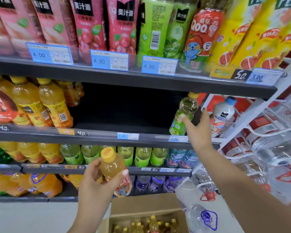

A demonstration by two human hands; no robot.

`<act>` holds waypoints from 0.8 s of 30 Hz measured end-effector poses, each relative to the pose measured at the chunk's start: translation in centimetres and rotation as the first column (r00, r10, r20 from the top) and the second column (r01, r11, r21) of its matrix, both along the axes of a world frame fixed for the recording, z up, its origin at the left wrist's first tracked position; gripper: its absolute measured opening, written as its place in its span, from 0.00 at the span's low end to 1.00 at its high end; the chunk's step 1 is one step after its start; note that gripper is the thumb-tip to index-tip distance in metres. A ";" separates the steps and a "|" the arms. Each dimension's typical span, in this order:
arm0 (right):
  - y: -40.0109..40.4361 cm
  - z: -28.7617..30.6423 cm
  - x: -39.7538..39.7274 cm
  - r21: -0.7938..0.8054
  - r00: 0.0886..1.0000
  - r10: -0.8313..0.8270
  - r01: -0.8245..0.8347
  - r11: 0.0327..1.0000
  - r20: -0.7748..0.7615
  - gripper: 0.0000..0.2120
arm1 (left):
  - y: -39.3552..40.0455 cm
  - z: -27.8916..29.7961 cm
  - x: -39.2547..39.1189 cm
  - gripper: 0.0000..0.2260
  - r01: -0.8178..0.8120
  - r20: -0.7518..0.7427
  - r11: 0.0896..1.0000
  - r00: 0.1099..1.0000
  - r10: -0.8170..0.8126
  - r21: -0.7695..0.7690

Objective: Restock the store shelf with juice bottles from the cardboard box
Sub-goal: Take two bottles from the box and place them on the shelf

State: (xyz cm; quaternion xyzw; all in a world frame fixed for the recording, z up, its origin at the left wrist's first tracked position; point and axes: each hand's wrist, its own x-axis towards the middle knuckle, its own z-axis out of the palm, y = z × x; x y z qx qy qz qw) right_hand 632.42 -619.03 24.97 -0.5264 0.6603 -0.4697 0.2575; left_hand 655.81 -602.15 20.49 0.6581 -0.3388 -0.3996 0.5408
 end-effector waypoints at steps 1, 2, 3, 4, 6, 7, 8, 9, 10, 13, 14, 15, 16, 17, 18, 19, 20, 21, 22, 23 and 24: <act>1.5 -0.6 0.1 -0.035 1.000 0.014 -0.015 0.999 -0.015 0.33 | 0.0 0.2 -0.5 0.24 0.005 0.007 1.000 1.000 -0.005 -0.004; 3.4 -0.9 0.3 -0.051 0.998 0.062 -0.063 0.997 -0.025 0.29 | -0.1 0.3 -1.0 0.23 0.012 0.012 1.000 1.000 -0.012 -0.008; 5.3 -1.6 0.6 -0.024 0.990 0.138 -0.138 0.990 -0.018 0.27 | -0.2 0.4 -1.6 0.23 0.022 0.016 1.000 1.000 -0.021 -0.012; 7.2 -2.3 0.7 0.040 0.972 0.235 -0.235 0.971 -0.004 0.27 | -0.2 0.5 -2.1 0.23 0.032 0.024 0.999 0.999 -0.032 -0.014; 10.2 -3.9 1.5 0.165 0.907 0.422 -0.416 0.894 0.003 0.27 | -0.5 0.7 -3.0 0.22 0.064 0.039 0.998 0.997 -0.063 -0.017; 11.3 -4.7 1.7 0.206 0.869 0.495 -0.484 0.851 -0.003 0.27 | -0.5 1.0 -3.5 0.23 0.081 0.045 0.997 0.996 -0.080 -0.020; 11.9 -5.4 1.7 0.242 0.840 0.542 -0.525 0.816 -0.002 0.28 | -0.5 1.2 -4.1 0.24 0.098 0.054 0.995 0.994 -0.097 -0.023; 12.4 -5.8 1.8 0.273 0.828 0.561 -0.544 0.793 0.018 0.29 | -0.6 1.5 -4.7 0.24 0.119 0.064 0.993 0.991 -0.117 -0.025; 12.6 -6.1 1.8 0.296 0.827 0.560 -0.547 0.783 0.049 0.30 | -0.6 1.9 -5.2 0.22 0.145 0.071 0.989 0.987 -0.143 -0.030; 13.4 -6.0 1.5 0.282 0.823 0.558 -0.564 0.776 0.108 0.28 | -0.9 2.4 -6.8 0.17 0.198 0.088 0.978 0.977 -0.192 -0.059; 13.5 -5.7 1.3 0.271 0.824 0.555 -0.563 0.781 0.112 0.27 | -1.0 2.5 -7.2 0.17 0.205 0.098 0.977 0.975 -0.198 -0.067; 13.5 -5.6 1.2 0.263 0.829 0.548 -0.556 0.789 0.109 0.26 | -1.2 2.5 -7.5 0.18 0.211 0.105 0.975 0.973 -0.203 -0.072; 13.4 -5.4 1.0 0.255 0.835 0.542 -0.547 0.797 0.096 0.26 | -1.4 2.5 -7.9 0.19 0.218 0.111 0.973 0.971 -0.210 -0.070; 13.2 -5.2 0.7 0.239 0.844 0.531 -0.533 0.812 0.076 0.26 | -1.6 2.5 -8.2 0.21 0.225 0.112 0.972 0.970 -0.217 -0.067; 13.0 -5.0 0.5 0.220 0.853 0.520 -0.516 0.828 0.046 0.26 | -1.9 2.5 -8.4 0.24 0.236 0.105 0.969 0.968 -0.228 -0.067; 12.7 -4.7 0.3 0.204 0.862 0.506 -0.499 0.842 0.021 0.26 | -2.1 2.7 -8.6 0.26 0.250 0.084 0.965 0.966 -0.243 -0.076; 12.3 -4.3 0.2 0.192 0.871 0.491 -0.485 0.853 0.018 0.25 | -2.4 3.0 -8.8 0.29 0.267 0.061 0.960 0.963 -0.263 -0.086; 11.9 -3.8 0.1 0.177 0.879 0.476 -0.474 0.862 0.037 0.24 | -2.8 3.2 -9.0 0.30 0.286 0.045 0.953 0.958 -0.283 -0.095; 11.4 -3.3 0.1 0.163 0.888 0.457 -0.460 0.873 0.058 0.24 | -3.2 3.5 -9.1 0.31 0.307 0.047 0.946 0.952 -0.303 -0.103; 10.9 -2.8 0.2 0.148 0.898 0.433 -0.440 0.886 0.076 0.25 | -3.6 3.6 -9.1 0.30 0.327 0.068 0.939 0.945 -0.321 -0.109; 10.3 -2.3 0.3 0.129 0.908 0.409 -0.417 0.900 0.087 0.25 | -4.0 3.9 -9.1 0.28 0.347 0.094 0.931 0.937 -0.338 -0.112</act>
